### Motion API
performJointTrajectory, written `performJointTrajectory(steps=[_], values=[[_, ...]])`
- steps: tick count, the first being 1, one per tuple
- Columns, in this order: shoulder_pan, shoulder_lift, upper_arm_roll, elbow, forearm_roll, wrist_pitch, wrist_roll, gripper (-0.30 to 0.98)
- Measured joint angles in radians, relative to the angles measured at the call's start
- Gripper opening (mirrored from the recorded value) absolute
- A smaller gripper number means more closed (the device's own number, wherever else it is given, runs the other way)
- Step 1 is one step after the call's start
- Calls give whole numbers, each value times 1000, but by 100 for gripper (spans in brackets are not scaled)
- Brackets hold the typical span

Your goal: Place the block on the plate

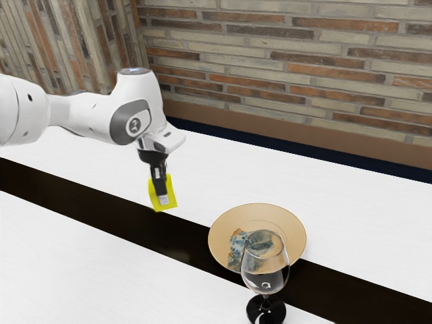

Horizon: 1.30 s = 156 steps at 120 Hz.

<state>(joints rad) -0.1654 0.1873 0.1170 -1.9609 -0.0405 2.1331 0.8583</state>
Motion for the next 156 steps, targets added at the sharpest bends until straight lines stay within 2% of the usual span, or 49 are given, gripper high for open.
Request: performJointTrajectory(steps=[25, 61, 86, 94, 124, 138, 156], values=[[-79, 69, -69, 63, -9, -11, -7, 41], [-214, 255, -77, 283, -30, -16, -15, 41], [-234, 361, -77, 360, -49, -15, -19, 41], [-235, 369, -77, 363, -55, -15, -19, 46], [-235, 341, -77, 361, -75, -17, -18, 61], [-219, 248, -76, 329, -82, -36, -28, 64], [-128, 132, -69, 310, -75, -116, -82, 66]])
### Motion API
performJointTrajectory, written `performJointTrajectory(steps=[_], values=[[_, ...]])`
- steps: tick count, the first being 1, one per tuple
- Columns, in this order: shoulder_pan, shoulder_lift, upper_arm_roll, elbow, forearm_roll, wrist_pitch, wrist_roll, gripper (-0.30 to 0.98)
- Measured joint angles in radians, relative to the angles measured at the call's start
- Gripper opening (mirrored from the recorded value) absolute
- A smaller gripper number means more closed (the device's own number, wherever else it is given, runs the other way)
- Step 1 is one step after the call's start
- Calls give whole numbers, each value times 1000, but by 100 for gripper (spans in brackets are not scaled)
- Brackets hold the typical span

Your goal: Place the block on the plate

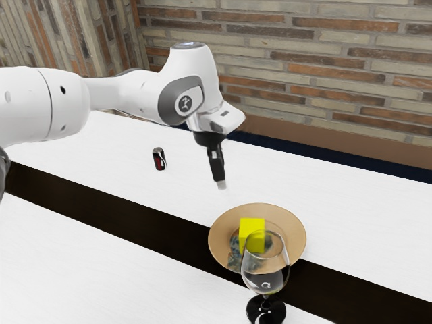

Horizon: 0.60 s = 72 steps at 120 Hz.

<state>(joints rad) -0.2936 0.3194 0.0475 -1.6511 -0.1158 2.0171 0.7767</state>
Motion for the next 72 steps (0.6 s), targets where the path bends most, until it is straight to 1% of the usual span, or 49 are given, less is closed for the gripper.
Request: performJointTrajectory(steps=[4, 17, 27, 47, 72], values=[[20, -25, 1, 0, 9, -21, -16, 67], [53, -111, 23, 6, 81, -106, -85, 68], [85, -166, 34, 22, 107, -169, -137, 68], [90, -222, 37, 41, 133, -245, -220, 68], [89, -231, 37, 42, 134, -283, -297, 69]])
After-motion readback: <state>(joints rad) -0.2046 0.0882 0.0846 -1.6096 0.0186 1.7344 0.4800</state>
